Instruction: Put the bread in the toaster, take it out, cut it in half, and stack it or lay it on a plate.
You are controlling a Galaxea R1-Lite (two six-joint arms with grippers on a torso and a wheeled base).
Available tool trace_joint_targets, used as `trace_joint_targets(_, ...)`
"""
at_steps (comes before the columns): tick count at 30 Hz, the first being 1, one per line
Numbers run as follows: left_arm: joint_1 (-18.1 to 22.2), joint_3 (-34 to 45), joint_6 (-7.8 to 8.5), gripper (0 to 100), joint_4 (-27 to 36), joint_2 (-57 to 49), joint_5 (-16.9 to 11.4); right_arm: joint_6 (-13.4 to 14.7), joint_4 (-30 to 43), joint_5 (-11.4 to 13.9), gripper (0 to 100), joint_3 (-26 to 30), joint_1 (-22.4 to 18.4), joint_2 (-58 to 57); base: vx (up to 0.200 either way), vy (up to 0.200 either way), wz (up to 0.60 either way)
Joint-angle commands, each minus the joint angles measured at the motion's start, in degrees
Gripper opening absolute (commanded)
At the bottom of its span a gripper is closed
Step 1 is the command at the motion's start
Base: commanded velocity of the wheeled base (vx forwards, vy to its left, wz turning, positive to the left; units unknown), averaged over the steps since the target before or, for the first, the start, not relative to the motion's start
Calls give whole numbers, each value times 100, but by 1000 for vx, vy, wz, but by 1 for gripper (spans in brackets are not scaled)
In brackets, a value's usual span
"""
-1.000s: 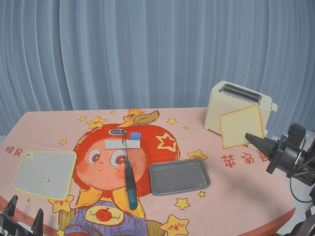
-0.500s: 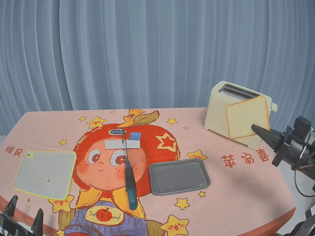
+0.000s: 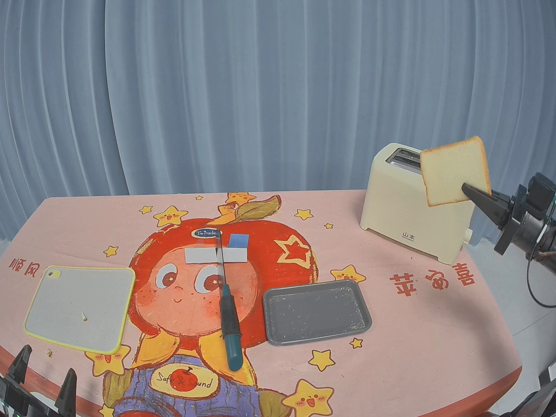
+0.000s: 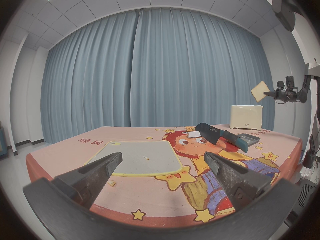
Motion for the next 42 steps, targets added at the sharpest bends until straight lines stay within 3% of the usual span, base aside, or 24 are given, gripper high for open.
trace_joint_targets(1, -1, 92, -1, 100, 2, 7, 1, -51, 9, 88, 0, -465, -280, 315, 0, 0, 0)
trace_joint_targets(3, -1, 92, -1, 100, 2, 7, 1, -104, 0, 88, 0, -746, -359, 420, 0, 0, 0)
trace_joint_targets(7, -1, 92, -1, 100, 2, 7, 1, -491, 88, 220, 0, -1326, -438, 728, 0, 0, 0)
trace_joint_targets(10, -1, 92, -1, 100, 2, 7, 1, -570, 439, 255, 0, -1678, -517, 816, 0, 0, 0)
trace_joint_targets(17, -1, 92, -1, 100, 2, 7, 1, -719, 1450, 730, 0, -2478, -808, 868, 0, 0, 0)
trace_joint_targets(21, -1, 92, -1, 100, 2, 7, 1, -939, 1661, 1064, 0, -2618, -1089, 1062, 0, 0, 0)
trace_joint_targets(26, -1, 92, -1, 100, 2, 7, 1, -1194, 1775, 1292, 0, -2943, -1396, 1431, 0, 0, 0)
trace_joint_targets(27, -1, 92, -1, 100, 2, 7, 1, -1264, 1784, 1486, 0, -3110, -1563, 1615, 0, 0, 0)
trace_joint_targets(33, -1, 92, -1, 100, 2, 7, 1, -1273, 1793, 1837, 0, -3181, -1686, 1870, 0, 0, 0)
trace_joint_targets(36, -1, 92, -1, 100, 2, 7, 1, -1273, 1784, 2189, 0, -3392, -1774, 2090, 0, 0, 0)
trace_joint_targets(42, -1, 92, -1, 100, 2, 7, 1, -1273, 1793, 2400, 0, -3603, -1853, 2231, 0, 0, 0)
